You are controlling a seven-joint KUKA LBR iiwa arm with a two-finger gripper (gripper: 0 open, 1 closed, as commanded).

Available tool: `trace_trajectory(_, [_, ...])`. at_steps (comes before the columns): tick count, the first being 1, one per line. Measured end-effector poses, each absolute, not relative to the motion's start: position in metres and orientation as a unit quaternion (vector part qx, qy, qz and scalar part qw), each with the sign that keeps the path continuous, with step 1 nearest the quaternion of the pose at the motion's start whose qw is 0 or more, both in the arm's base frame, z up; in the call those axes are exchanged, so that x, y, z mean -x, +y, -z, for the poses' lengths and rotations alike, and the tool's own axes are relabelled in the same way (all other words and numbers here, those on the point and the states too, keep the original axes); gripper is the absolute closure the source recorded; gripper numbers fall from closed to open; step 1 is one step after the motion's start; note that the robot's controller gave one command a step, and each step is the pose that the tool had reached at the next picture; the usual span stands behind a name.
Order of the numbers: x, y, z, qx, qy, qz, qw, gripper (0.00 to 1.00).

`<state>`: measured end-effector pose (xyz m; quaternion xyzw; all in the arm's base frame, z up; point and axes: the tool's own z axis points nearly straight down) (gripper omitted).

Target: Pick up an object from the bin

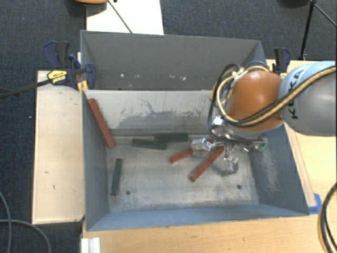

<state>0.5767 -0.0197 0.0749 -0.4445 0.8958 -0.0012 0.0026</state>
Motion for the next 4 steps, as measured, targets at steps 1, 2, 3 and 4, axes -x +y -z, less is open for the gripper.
trace_trajectory(1, [-0.5786, -0.0307, -0.0707, 0.494, 0.869, 0.000, 0.002, 1.00])
trace_trajectory(2, [-0.5786, -0.0307, -0.0707, 0.494, 0.869, 0.000, 0.002, 1.00])
trace_trajectory(3, [-0.5786, -0.0306, -0.0707, 0.494, 0.869, 0.000, 0.002, 1.00])
trace_trajectory(4, [-0.5783, -0.0306, -0.0718, 0.494, 0.870, 0.000, 0.002, 1.00])
